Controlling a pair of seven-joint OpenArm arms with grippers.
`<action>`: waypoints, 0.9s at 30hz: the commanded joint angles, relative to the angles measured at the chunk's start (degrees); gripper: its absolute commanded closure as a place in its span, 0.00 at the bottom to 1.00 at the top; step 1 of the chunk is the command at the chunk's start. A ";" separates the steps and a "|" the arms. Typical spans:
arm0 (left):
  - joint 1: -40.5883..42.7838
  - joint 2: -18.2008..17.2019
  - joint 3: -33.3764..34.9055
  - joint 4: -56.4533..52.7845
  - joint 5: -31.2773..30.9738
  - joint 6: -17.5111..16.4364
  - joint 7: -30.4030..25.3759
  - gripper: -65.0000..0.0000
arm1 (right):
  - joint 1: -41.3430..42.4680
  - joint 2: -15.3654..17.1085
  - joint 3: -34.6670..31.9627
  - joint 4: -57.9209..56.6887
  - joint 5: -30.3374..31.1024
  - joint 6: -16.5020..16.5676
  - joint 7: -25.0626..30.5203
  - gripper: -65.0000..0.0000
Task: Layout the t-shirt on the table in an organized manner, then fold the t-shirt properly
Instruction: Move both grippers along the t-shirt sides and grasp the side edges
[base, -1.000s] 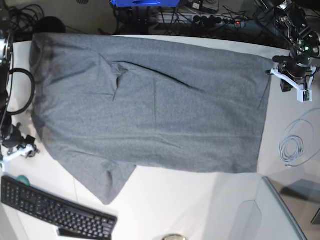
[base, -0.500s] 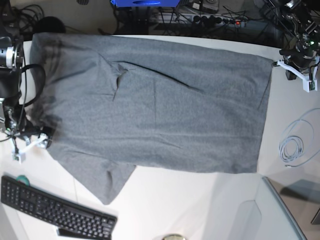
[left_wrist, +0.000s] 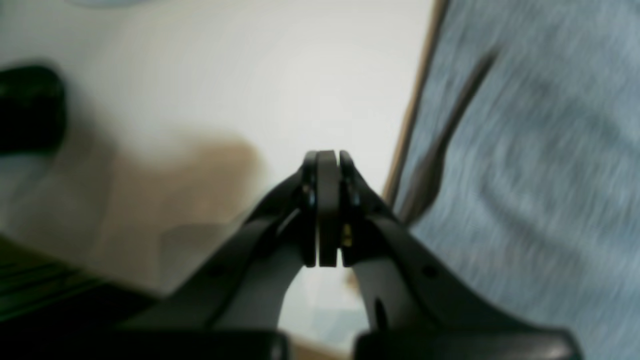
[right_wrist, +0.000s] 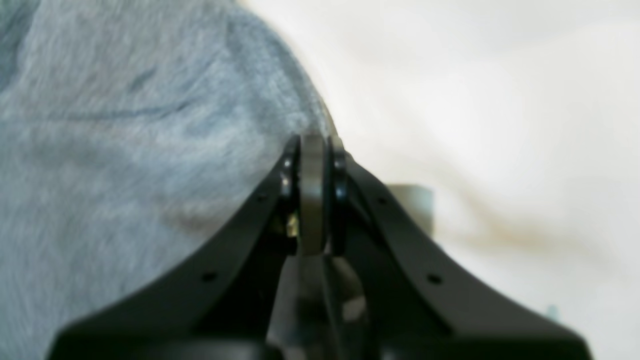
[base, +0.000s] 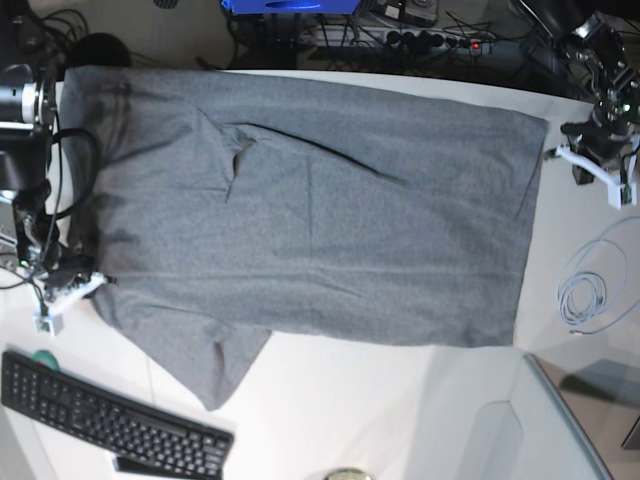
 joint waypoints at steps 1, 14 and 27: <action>-1.71 -1.36 -0.12 -0.15 -0.61 0.00 -0.89 1.00 | -0.15 0.95 0.50 3.57 0.67 0.16 0.53 1.00; -18.95 -5.31 11.05 -16.50 0.89 -0.09 -0.97 0.82 | -14.83 -0.20 0.67 33.02 0.76 0.16 -9.40 1.00; -30.55 -9.18 13.77 -39.54 0.98 5.36 -12.05 0.00 | -22.48 -0.20 0.32 44.98 7.88 0.16 -14.06 1.00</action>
